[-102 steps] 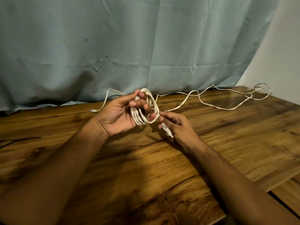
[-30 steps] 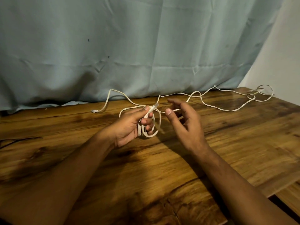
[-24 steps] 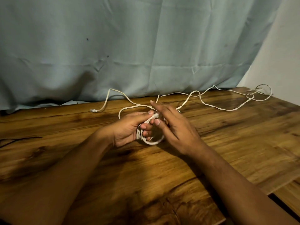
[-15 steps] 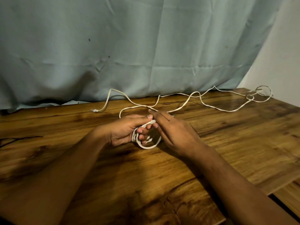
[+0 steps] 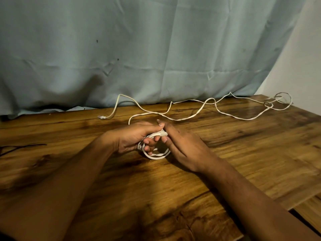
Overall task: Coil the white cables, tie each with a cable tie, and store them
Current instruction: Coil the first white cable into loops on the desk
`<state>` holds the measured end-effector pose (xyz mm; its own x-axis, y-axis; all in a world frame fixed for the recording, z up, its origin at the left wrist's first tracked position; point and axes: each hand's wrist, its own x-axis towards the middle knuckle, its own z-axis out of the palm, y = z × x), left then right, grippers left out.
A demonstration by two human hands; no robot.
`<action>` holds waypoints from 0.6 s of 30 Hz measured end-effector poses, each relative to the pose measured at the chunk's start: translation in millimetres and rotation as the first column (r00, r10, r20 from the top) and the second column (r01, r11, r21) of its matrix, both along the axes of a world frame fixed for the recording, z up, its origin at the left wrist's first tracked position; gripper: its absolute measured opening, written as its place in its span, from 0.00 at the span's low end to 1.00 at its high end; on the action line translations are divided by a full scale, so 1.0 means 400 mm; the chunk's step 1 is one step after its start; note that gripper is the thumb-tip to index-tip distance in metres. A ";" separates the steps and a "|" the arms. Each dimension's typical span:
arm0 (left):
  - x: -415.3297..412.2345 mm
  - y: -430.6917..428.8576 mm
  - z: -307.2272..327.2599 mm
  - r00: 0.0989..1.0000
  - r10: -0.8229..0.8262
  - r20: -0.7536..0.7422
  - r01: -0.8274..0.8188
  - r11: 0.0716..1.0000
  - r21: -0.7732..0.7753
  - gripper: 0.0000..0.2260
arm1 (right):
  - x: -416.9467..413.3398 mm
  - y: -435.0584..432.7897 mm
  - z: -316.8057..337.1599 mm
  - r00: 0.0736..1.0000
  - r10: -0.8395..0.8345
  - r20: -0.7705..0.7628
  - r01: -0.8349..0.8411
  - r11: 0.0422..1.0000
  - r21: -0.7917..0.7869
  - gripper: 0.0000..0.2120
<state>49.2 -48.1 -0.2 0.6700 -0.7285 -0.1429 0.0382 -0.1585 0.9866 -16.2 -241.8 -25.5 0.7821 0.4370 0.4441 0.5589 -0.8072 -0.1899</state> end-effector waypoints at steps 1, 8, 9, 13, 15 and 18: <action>0.001 0.001 0.001 1.000 -0.001 0.001 0.001 1.000 0.017 0.20 | -0.002 0.001 -0.003 1.000 0.015 -0.016 -0.015 1.000 0.021 0.23; 0.003 -0.014 -0.004 0.989 0.095 0.114 -0.101 0.993 0.052 0.25 | 0.012 0.005 -0.001 0.996 -0.070 0.055 0.072 0.997 -0.034 0.15; 0.004 -0.020 -0.004 0.979 0.127 0.163 -0.138 0.989 0.061 0.26 | 0.015 0.003 -0.001 0.993 -0.091 0.071 0.095 0.995 -0.045 0.15; 0.017 -0.041 -0.027 0.910 0.257 0.326 -0.278 0.960 0.018 0.32 | 0.024 0.002 -0.009 0.985 -0.142 0.102 0.148 0.988 -0.050 0.14; 0.024 -0.041 -0.040 0.879 0.292 0.377 -0.309 0.951 -0.017 0.31 | 0.028 0.003 -0.013 0.979 -0.174 0.110 0.181 0.982 -0.055 0.13; 0.021 -0.024 -0.048 0.805 0.180 0.565 -0.228 0.974 0.015 0.18 | 0.035 -0.002 -0.014 0.964 -0.255 0.070 0.258 0.966 -0.035 0.13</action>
<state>57.8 -57.6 -19.4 0.7838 -0.5685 0.2502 -0.4735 -0.2864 0.8329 -2.3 -242.8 -31.2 0.8408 0.2454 0.4824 0.3420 -0.9317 -0.1222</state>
